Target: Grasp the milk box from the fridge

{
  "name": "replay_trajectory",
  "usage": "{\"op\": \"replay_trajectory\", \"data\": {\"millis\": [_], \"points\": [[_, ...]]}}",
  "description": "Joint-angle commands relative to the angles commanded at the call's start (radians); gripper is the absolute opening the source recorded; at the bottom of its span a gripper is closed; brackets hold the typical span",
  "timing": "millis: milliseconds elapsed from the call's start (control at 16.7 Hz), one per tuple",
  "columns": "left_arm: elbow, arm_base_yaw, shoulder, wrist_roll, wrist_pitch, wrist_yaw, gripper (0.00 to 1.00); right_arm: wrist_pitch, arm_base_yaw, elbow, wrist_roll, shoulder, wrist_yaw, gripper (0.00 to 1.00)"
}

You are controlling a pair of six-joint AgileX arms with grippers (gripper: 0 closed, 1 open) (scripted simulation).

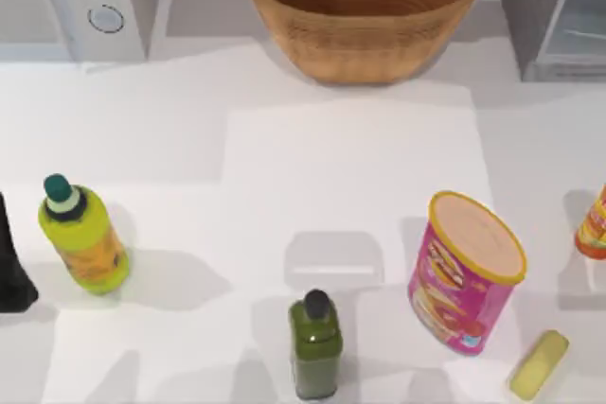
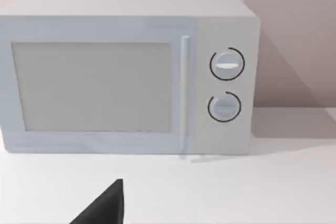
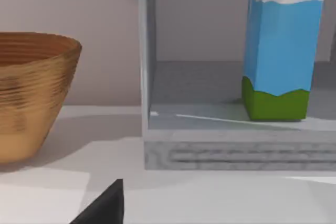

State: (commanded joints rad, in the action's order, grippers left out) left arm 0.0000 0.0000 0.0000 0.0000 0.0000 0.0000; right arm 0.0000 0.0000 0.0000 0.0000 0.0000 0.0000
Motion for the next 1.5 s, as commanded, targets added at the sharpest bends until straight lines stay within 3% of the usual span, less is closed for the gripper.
{"op": "replay_trajectory", "data": {"millis": [240,420,1140,1500], "points": [[0.000,0.000,0.000,0.000,0.000,0.000,1.00,0.032,-0.012,0.006,-0.001,0.031,-0.013,1.00],[0.000,0.000,0.000,0.000,0.000,0.000,1.00,0.159,-0.059,0.026,-0.004,0.156,-0.057,1.00],[0.000,0.000,0.000,0.000,0.000,0.000,1.00,1.151,-0.382,0.121,0.008,1.305,-0.367,1.00],[0.000,0.000,0.000,0.000,0.000,0.000,1.00,1.523,-0.504,0.168,0.017,1.698,-0.485,1.00]]}}
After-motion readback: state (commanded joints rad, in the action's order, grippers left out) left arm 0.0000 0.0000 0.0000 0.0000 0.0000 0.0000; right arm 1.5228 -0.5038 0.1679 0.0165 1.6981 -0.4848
